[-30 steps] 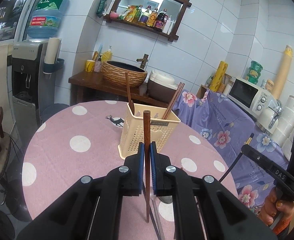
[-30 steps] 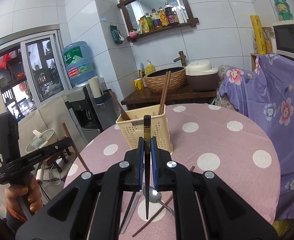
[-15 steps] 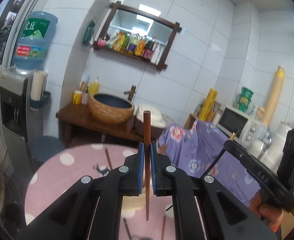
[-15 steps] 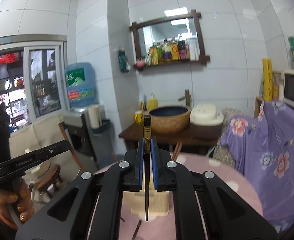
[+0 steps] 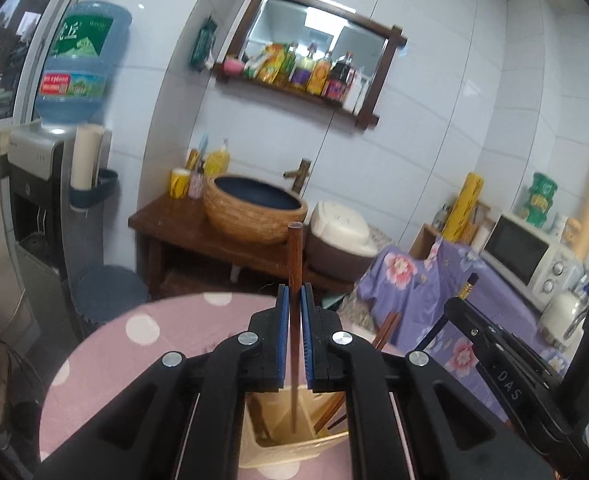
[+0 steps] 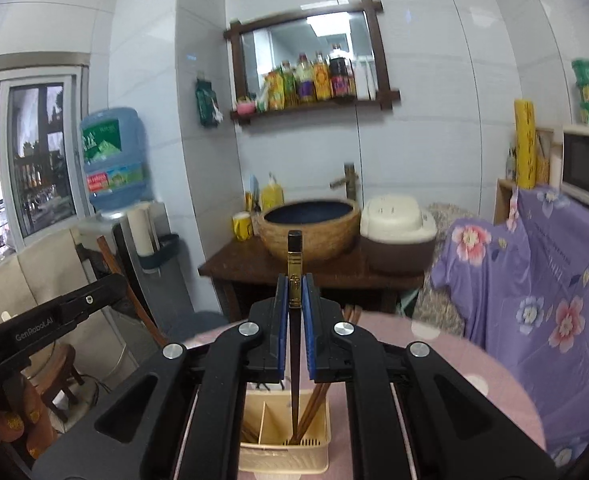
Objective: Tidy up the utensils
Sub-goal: 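Lift both chopsticks upright and lower them into the cream basket, opening both tools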
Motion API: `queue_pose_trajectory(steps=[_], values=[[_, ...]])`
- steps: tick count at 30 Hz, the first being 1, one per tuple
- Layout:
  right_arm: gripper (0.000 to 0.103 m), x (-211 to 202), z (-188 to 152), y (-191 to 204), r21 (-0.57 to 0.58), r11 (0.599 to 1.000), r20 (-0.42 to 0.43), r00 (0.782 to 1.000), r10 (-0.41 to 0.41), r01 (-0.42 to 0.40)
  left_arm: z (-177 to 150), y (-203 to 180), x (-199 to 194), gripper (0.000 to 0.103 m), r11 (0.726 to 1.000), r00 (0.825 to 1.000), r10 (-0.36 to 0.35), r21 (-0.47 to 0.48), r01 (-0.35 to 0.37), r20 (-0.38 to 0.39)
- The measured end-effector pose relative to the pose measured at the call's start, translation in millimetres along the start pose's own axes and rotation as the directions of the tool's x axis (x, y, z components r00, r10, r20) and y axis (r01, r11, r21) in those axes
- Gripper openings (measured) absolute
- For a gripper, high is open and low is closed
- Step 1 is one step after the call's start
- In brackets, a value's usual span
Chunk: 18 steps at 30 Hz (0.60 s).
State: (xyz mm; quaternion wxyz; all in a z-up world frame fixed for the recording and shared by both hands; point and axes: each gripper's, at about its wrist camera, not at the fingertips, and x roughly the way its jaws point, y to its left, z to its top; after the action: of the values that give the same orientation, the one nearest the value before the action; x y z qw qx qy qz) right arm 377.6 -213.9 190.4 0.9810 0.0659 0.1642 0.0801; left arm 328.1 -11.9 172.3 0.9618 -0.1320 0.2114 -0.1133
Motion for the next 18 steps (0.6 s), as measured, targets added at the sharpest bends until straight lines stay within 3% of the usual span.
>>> queue_pose_trajectory(steps=[8,16,18], values=[[0.008,31,-51,-13,0.028,1.000,-0.098,0.995,-0.004,0.007,-49,5,29,0.007,0.999,0.995,0.027,0.030,-0.024,-0.100],[0.008,33,-62,-21,0.045,0.999,-0.097,0.995,0.016,-0.012,-70,4,43,0.008,0.998,0.989,0.042,0.062,-0.033,-0.140],[0.009,30,-64,-23,0.039,0.999,-0.099,0.995,0.022,-0.018,-71,4,40,0.015,0.997,0.989,0.043,0.072,-0.033,-0.144]])
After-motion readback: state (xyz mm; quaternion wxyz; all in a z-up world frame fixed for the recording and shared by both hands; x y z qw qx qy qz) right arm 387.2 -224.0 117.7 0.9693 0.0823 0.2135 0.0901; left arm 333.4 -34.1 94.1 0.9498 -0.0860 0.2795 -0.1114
